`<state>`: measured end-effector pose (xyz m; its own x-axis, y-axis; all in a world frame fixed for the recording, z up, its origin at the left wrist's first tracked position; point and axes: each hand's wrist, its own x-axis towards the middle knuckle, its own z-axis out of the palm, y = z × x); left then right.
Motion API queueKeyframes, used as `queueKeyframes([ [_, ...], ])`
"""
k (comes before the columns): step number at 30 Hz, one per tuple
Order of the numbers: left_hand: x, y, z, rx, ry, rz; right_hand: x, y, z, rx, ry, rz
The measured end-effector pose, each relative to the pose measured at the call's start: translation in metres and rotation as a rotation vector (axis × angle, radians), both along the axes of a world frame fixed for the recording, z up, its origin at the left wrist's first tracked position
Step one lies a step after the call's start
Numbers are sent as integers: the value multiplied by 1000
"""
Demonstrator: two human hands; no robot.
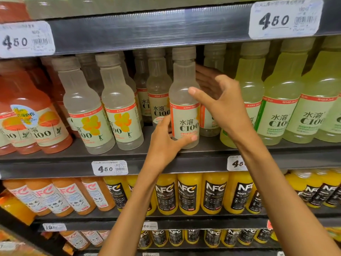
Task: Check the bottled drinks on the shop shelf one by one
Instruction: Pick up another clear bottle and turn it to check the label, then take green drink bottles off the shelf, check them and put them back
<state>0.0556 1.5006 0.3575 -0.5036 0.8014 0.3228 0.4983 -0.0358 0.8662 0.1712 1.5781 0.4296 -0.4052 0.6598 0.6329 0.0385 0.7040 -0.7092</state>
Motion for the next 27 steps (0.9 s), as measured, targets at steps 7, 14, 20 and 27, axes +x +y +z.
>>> queueKeyframes([
  [7, 4, 1, 2, 0, 48, 28, 0, -7, -4, 2, 85, -6],
  [14, 30, -10, 8, 57, 109, 213, 26, -18, -10, -23, 245, 17],
  [20, 87, -9, 15, 424, 291, 350, 72, 4, 0, 188, 413, -291],
  [27, 112, 30, -2, 116, 113, 108, 58, 22, 1, 173, -54, -269],
])
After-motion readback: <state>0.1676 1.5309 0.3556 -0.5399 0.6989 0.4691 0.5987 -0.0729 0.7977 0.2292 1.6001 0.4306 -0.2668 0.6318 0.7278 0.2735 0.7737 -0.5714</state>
